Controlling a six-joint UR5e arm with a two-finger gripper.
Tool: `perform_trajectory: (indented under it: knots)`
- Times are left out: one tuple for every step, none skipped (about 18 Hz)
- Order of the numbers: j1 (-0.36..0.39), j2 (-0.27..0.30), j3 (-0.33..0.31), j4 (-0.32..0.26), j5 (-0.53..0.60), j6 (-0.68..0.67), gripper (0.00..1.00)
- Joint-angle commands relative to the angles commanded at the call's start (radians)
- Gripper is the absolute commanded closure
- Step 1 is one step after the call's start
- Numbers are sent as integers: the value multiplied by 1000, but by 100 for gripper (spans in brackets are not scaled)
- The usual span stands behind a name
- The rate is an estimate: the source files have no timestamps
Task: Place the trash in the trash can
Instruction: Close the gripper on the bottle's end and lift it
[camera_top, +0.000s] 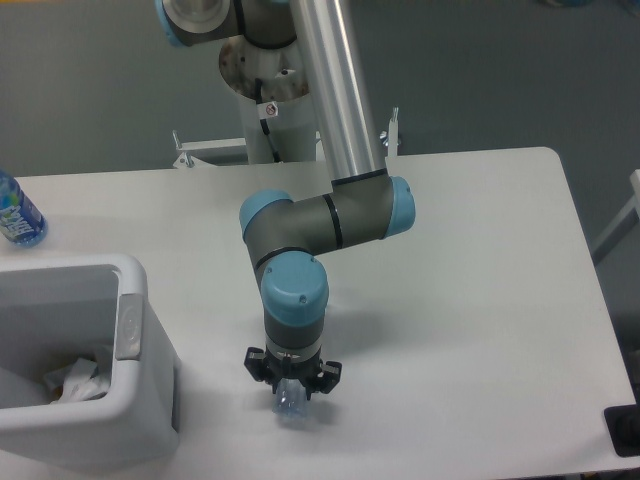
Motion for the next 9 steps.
perform_trajectory:
  knots:
    - [5,5,5,0,-2,0,45]
    - [17,14,5,2,-3,2,45]
    - [28,28,9,6,-11,2,45]
    - [40,38,18,8,-29,5,45]
    - [49,49,28,11,-60,5,45]
    - [60,57,40,11,-95,5,45]
    - [67,57,54,11,-122,5,45]
    - [75,58,70,11,-139,3,45]
    - [80,60,83,11,-152,3,46]
